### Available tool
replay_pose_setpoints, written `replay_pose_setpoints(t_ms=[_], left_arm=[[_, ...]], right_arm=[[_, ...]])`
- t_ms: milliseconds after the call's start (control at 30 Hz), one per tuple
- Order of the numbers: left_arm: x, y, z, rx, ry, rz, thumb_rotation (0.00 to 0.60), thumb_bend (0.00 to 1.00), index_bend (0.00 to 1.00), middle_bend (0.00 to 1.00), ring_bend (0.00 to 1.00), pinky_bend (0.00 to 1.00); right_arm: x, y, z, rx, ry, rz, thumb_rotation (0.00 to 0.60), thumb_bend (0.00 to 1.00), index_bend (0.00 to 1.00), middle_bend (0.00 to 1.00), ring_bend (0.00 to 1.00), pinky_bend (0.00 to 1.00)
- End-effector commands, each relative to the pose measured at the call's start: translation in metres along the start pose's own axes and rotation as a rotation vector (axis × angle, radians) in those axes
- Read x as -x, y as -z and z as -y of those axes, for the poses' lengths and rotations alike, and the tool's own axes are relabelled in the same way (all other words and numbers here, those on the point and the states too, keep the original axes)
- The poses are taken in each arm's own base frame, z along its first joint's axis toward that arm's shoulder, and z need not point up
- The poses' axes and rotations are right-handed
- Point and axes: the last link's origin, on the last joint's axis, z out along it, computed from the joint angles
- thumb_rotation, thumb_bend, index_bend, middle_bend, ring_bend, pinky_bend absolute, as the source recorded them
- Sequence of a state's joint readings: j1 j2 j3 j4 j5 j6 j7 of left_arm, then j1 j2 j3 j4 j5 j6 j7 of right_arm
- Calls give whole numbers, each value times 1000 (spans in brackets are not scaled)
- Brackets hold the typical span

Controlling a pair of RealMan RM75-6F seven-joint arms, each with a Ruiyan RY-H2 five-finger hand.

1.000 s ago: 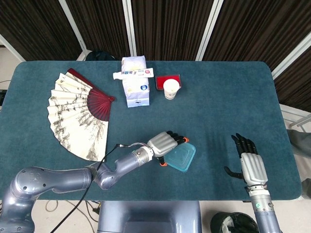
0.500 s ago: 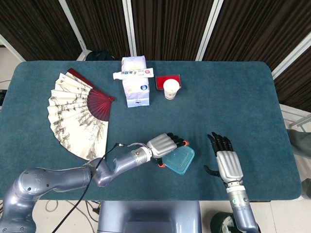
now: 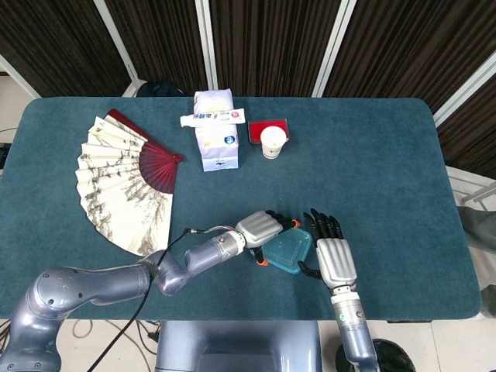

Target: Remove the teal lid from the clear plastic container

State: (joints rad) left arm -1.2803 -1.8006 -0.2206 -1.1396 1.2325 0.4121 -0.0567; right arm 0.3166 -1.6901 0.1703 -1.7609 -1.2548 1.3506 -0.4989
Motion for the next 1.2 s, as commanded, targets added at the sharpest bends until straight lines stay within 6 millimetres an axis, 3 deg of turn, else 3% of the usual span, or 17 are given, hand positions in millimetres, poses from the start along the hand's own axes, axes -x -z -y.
replay_pose_setpoints(t_ms=[33, 1200], left_arm=[[-2, -2, 0, -6, 15, 1, 600, 298, 228, 251, 231, 422], [-10, 4, 10, -60, 58, -51, 600, 298, 229, 254, 233, 422]], right_arm=[[1, 0, 0, 10, 0, 4, 600, 299, 0, 0, 0, 0], [8, 5, -3, 33, -23, 68, 600, 299, 0, 0, 0, 0]])
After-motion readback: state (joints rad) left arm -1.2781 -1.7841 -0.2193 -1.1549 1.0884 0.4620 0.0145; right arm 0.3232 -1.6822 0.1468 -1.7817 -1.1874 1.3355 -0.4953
